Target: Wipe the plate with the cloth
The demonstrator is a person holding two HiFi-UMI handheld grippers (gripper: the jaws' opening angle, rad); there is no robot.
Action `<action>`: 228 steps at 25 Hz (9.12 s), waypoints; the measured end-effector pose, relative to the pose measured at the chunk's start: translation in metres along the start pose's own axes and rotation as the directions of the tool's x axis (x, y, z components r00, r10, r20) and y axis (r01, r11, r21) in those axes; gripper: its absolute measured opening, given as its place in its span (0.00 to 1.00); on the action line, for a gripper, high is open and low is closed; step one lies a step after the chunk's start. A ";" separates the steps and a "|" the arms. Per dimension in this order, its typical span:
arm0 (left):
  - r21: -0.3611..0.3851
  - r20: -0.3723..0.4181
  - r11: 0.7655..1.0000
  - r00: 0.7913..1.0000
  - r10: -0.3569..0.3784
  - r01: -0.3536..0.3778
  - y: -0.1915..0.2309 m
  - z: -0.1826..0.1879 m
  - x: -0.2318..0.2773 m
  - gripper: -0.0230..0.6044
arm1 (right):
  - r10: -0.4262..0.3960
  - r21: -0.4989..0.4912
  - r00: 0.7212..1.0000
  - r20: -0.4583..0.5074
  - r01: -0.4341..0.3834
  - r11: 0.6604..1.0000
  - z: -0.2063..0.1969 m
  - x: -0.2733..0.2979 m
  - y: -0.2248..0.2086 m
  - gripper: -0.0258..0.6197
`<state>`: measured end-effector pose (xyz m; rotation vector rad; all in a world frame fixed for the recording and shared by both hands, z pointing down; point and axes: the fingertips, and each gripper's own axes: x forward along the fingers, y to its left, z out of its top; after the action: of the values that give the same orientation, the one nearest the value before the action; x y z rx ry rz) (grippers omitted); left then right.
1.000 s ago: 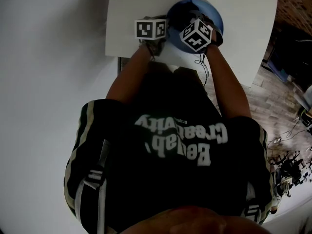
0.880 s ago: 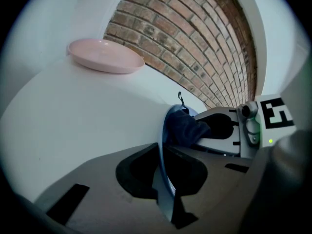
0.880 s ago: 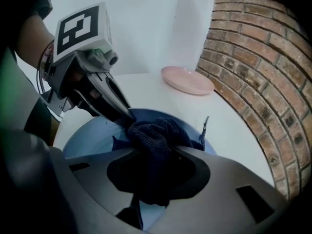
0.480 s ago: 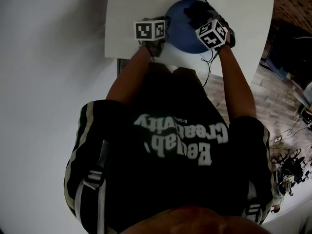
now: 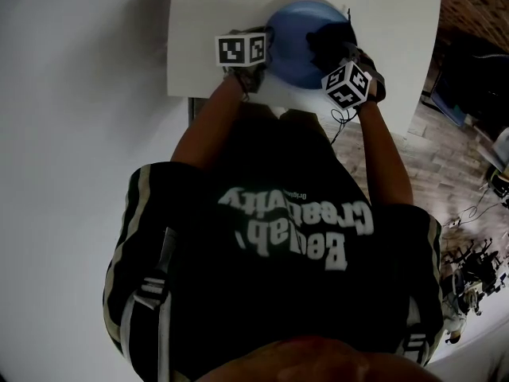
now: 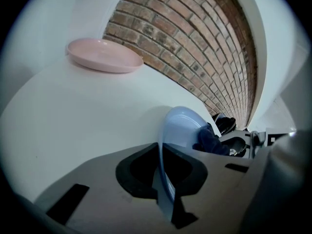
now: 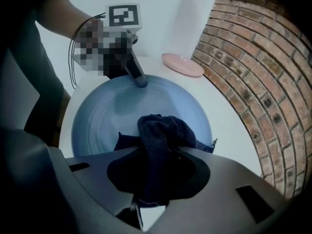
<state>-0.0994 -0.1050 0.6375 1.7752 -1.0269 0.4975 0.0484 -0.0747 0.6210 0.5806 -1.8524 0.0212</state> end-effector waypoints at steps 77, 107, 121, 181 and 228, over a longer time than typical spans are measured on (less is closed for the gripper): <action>0.034 -0.006 0.999 1.000 -0.025 0.025 -0.001 -0.003 0.001 0.06 | 0.132 -0.165 0.990 0.057 -0.121 0.979 0.078 0.024 0.060 0.18; 0.051 0.049 0.999 0.999 0.014 -0.017 -0.003 0.000 0.001 0.06 | 0.070 -0.066 0.990 -0.126 -0.079 0.995 -0.012 -0.006 0.024 0.18; 0.042 0.037 0.999 0.999 -0.002 0.000 -0.002 -0.002 0.003 0.06 | 0.217 -0.054 0.974 0.060 -0.214 0.975 0.058 0.005 0.098 0.18; 0.108 -0.006 0.994 1.000 -0.019 0.020 -0.008 0.004 0.007 0.08 | 0.256 -0.113 0.960 0.109 -0.244 0.963 0.083 0.018 0.084 0.18; 0.967 -0.255 0.034 0.966 0.045 0.254 -0.133 -0.128 -0.033 0.34 | 0.050 0.567 0.880 0.472 -0.347 0.747 -0.008 -0.102 -0.028 0.18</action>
<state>0.0064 0.0443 0.5964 2.9102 -0.1748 1.6107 0.0912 -0.0589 0.5256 0.8991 -2.3428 0.7659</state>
